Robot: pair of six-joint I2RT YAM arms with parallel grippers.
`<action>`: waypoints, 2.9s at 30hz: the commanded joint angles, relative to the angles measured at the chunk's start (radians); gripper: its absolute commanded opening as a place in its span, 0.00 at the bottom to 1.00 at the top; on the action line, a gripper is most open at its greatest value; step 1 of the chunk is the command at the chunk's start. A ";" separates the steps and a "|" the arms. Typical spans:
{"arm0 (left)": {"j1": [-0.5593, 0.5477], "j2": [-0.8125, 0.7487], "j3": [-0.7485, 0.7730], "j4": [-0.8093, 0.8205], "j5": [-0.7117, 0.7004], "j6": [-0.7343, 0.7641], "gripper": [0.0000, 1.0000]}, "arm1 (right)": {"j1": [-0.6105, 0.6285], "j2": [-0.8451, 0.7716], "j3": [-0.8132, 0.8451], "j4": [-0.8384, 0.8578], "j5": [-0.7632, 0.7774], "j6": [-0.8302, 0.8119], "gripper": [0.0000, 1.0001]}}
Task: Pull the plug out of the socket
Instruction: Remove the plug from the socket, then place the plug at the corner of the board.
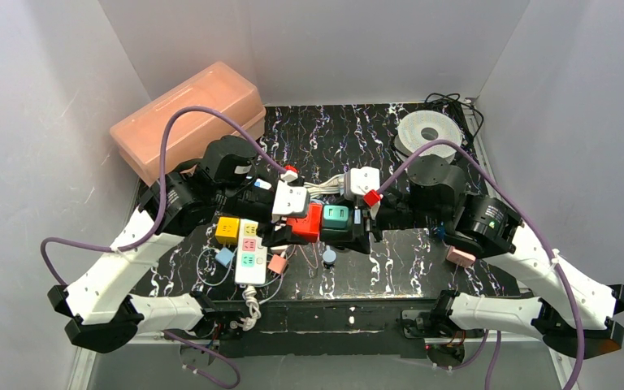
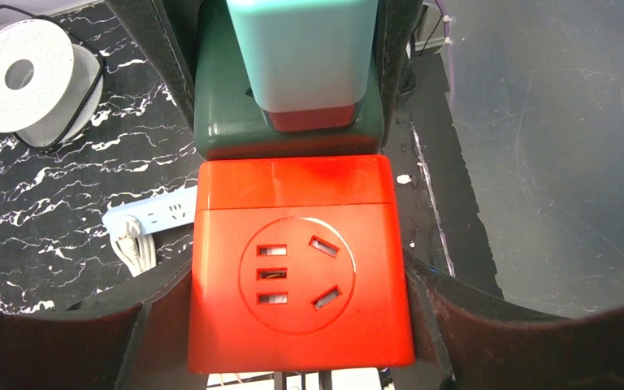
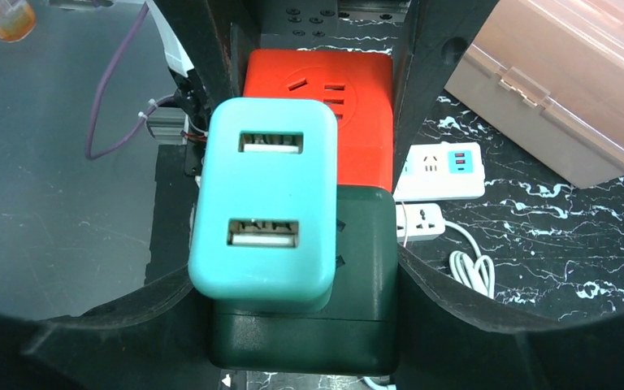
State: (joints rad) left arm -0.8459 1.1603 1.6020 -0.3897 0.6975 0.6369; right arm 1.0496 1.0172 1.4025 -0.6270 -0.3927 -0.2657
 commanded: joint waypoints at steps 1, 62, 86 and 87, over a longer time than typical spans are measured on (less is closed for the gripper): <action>0.012 -0.056 0.029 -0.141 -0.008 0.101 0.00 | -0.016 -0.113 -0.036 -0.147 0.034 0.063 0.01; 0.155 0.016 -0.432 0.160 -0.080 -0.116 0.00 | -0.177 -0.219 -0.288 0.017 0.481 0.347 0.01; 0.129 0.446 -0.464 0.097 -0.400 0.094 0.11 | -0.373 -0.306 -0.469 0.083 0.468 0.609 0.01; 0.129 0.451 -0.465 0.098 -0.389 0.086 0.17 | -0.373 -0.312 -0.473 0.085 0.467 0.613 0.01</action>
State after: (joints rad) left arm -0.7155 1.5951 1.1416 -0.1829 0.3180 0.7212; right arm 0.6807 0.7353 0.9394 -0.6228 0.0650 0.3202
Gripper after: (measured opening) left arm 0.594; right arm 0.672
